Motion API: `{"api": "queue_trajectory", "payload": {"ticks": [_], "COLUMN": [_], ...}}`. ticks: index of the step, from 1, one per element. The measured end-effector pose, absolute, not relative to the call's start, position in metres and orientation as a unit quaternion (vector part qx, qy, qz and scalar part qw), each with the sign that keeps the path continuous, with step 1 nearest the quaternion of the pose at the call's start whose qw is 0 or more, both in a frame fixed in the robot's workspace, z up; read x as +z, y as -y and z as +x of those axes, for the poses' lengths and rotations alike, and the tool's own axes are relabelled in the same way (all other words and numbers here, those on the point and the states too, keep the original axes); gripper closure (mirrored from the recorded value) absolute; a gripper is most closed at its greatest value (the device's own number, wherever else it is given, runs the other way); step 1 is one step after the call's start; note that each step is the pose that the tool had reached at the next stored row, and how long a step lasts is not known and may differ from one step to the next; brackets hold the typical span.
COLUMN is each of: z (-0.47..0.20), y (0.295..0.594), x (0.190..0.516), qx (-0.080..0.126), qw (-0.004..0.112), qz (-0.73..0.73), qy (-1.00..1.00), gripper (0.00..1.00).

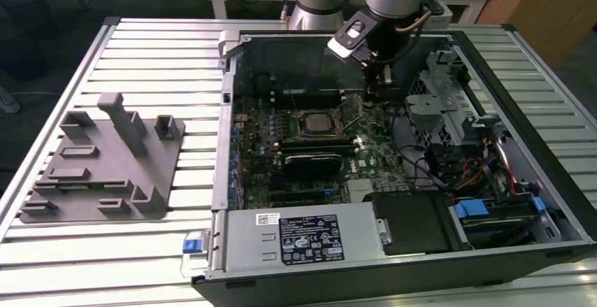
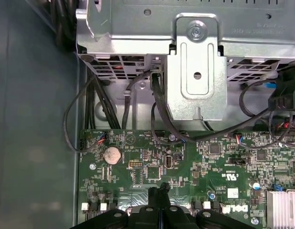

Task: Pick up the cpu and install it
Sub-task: 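Close the cpu cover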

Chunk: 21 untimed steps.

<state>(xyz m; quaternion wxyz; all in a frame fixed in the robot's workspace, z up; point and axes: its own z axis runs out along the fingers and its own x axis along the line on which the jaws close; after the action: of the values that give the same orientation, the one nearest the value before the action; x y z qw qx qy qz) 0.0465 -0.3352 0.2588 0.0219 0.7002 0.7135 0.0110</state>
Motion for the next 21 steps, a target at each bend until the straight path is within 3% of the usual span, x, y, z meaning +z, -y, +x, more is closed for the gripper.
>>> {"api": "queue_trajectory", "payload": {"ticks": [21], "z": [0.0469], "y": [0.3352], "x": [0.2506], "qx": [0.011], "qw": [0.022], "qz": [0.7], "qy": [-0.713], "gripper": [0.89]}}
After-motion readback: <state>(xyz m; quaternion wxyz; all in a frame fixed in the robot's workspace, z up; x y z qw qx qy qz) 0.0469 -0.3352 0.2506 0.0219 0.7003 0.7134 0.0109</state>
